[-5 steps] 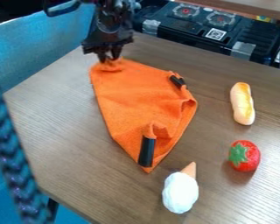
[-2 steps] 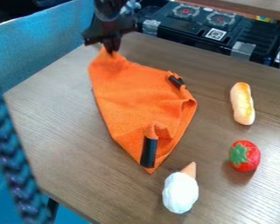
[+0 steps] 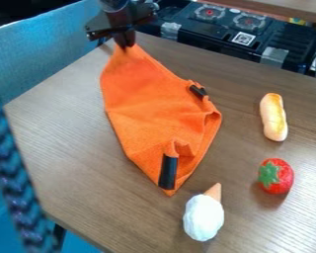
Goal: Fold the cloth from top left to bottom right
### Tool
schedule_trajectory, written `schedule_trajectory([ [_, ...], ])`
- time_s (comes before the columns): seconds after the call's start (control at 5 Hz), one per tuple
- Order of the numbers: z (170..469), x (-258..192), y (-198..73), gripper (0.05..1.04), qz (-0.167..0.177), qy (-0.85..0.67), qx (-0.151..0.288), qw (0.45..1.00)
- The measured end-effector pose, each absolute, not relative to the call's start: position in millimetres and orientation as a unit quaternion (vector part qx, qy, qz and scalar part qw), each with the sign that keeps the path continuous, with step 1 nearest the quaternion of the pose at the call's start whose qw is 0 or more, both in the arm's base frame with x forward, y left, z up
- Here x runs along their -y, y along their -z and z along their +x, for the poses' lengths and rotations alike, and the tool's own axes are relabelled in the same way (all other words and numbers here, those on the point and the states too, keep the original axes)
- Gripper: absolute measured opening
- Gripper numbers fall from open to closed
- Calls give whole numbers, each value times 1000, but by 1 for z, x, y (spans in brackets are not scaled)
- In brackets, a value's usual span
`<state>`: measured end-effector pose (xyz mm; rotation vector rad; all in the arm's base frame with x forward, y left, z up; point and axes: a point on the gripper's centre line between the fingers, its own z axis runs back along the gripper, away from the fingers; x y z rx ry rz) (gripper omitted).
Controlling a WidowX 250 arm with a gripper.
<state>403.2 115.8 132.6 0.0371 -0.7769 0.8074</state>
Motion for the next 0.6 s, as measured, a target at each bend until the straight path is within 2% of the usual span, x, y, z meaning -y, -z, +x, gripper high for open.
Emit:
schedule_trajectory([
  [0.6, 315, -41, -133, 51, -12, -247, 363, 898],
])
